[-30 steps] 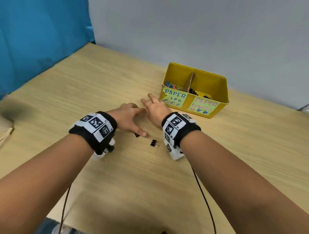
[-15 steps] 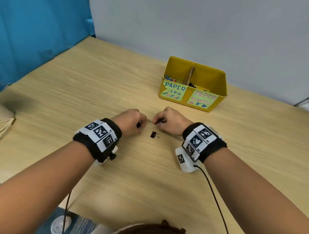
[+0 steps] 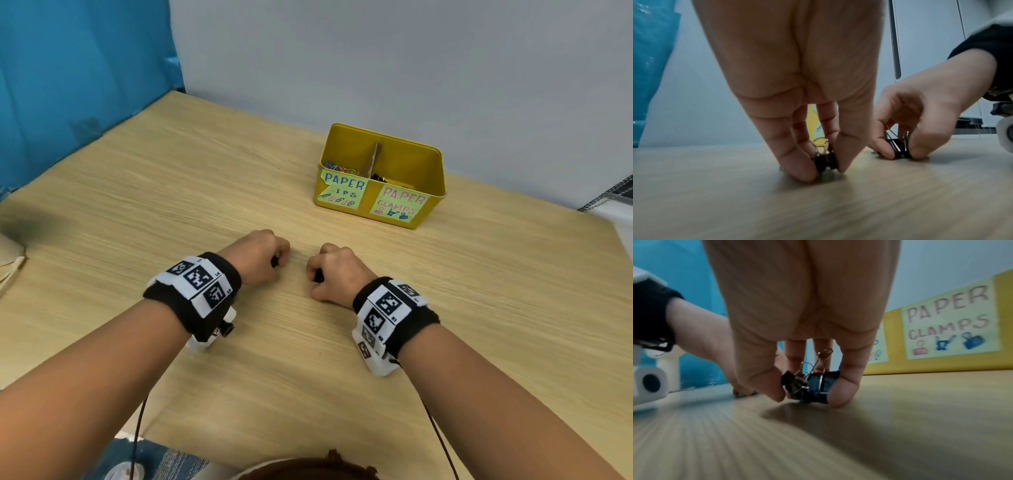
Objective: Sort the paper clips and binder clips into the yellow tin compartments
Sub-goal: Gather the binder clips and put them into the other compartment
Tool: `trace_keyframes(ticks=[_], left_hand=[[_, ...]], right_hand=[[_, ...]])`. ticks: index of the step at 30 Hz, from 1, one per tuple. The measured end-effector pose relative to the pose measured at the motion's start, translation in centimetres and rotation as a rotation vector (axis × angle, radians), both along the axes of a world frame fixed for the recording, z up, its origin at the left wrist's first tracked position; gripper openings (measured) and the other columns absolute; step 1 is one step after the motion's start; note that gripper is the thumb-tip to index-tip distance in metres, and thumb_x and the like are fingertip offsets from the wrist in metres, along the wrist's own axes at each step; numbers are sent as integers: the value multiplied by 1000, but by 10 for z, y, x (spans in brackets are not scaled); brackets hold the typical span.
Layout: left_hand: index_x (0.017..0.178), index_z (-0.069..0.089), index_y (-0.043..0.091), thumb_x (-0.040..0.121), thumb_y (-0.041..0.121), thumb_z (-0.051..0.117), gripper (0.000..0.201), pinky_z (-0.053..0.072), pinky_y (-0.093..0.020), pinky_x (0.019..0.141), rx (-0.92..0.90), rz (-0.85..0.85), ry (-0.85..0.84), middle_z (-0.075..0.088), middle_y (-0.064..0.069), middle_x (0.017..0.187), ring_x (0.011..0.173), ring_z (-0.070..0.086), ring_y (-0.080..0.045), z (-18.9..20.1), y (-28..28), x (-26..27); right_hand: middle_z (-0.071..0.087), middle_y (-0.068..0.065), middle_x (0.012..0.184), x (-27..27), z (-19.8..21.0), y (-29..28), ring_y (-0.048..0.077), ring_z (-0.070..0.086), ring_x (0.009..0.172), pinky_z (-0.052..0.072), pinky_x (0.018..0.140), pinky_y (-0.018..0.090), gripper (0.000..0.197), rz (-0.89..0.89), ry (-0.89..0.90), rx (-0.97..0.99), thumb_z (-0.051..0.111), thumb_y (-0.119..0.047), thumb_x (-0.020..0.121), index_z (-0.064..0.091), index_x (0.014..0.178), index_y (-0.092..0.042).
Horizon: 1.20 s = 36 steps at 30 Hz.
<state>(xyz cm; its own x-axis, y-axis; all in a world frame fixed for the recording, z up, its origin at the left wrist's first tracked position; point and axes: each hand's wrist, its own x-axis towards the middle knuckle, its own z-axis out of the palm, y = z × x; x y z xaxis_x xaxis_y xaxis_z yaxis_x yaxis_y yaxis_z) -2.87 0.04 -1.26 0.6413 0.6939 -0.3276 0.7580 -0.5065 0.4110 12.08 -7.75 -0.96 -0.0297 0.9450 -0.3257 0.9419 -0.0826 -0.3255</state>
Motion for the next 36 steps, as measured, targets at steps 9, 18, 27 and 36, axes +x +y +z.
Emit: trace_keyframes(ticks=[9, 18, 27, 36], left_hand=[[66, 55, 22, 70, 7, 67, 20, 42, -24, 66, -47, -35, -124, 61, 1, 82, 75, 52, -15, 22, 15, 49], [60, 56, 25, 74, 6, 67, 26, 40, -22, 66, 7, 16, -157, 53, 12, 65, 73, 55, -15, 14, 24, 67], [73, 60, 19, 73, 8, 68, 14, 38, -13, 59, 111, 63, -497, 55, 11, 65, 62, 50, -5, 77, 38, 90], [119, 57, 16, 80, 13, 65, 40, 52, -36, 92, 73, -123, -404, 65, 0, 101, 97, 63, -18, 109, 62, 170]], right_hand=[[56, -1, 95, 80, 21, -8, 16, 53, 92, 39, 75, 22, 17, -335, 114, 37, 65, -15, 78, 71, 94, -15], [64, -2, 94, 107, 90, 15, 20, 63, 77, 59, 79, 42, 18, -486, 425, 380, 64, -8, 76, 69, 87, -21], [62, 4, 124, 124, 88, 65, 21, 57, 114, 45, 102, 33, 30, -536, 193, 537, 64, -21, 84, 67, 114, -21], [61, 8, 124, 141, 79, 53, 21, 56, 116, 42, 95, 26, 30, -639, 161, 567, 58, -19, 87, 65, 116, -19]])
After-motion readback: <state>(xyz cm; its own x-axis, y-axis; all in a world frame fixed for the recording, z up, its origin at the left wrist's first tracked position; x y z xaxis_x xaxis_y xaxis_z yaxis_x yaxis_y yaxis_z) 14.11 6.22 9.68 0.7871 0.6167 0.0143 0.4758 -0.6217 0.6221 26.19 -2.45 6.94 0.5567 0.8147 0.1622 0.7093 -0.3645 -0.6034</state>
